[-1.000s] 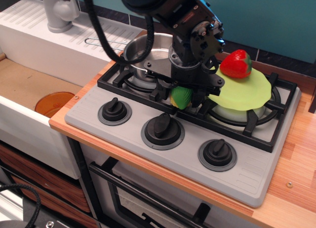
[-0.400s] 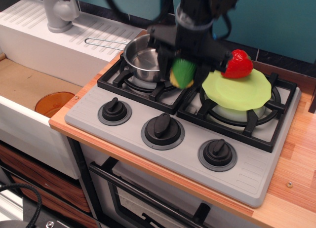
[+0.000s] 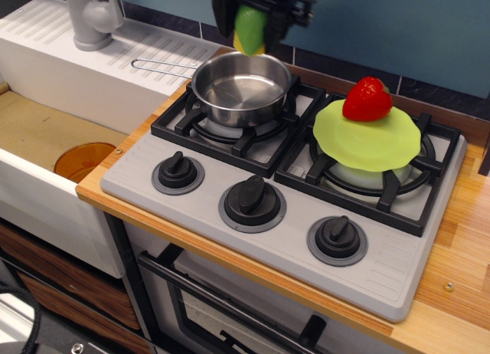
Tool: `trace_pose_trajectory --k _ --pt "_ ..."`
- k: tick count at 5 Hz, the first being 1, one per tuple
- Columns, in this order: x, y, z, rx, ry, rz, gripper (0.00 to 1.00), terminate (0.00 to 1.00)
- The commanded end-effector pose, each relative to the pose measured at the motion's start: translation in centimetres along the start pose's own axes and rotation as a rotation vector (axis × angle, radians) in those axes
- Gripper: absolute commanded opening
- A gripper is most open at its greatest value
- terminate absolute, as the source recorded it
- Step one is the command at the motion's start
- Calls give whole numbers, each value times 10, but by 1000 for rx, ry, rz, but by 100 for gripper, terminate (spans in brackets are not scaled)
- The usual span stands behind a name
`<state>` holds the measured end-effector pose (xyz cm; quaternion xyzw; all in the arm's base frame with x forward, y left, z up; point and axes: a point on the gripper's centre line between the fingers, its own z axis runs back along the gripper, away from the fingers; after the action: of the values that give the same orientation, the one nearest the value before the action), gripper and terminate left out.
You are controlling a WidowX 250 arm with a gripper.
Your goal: Put strawberry on plate and corncob in pot or pan on stove
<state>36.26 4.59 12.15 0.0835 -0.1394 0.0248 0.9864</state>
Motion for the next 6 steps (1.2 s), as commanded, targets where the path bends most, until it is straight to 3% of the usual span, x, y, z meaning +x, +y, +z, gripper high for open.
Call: trace_pose_trajectory --k 1,2,3,6 --pt "13 3 -17 -30 -79 32 0 0" --pt "1 -9 -20 -24 -63 58 0 0" --pt "-1 -22 -15 -16 -44 88 100 0" --pt "-4 -32 28 9 -8 70 100 0"
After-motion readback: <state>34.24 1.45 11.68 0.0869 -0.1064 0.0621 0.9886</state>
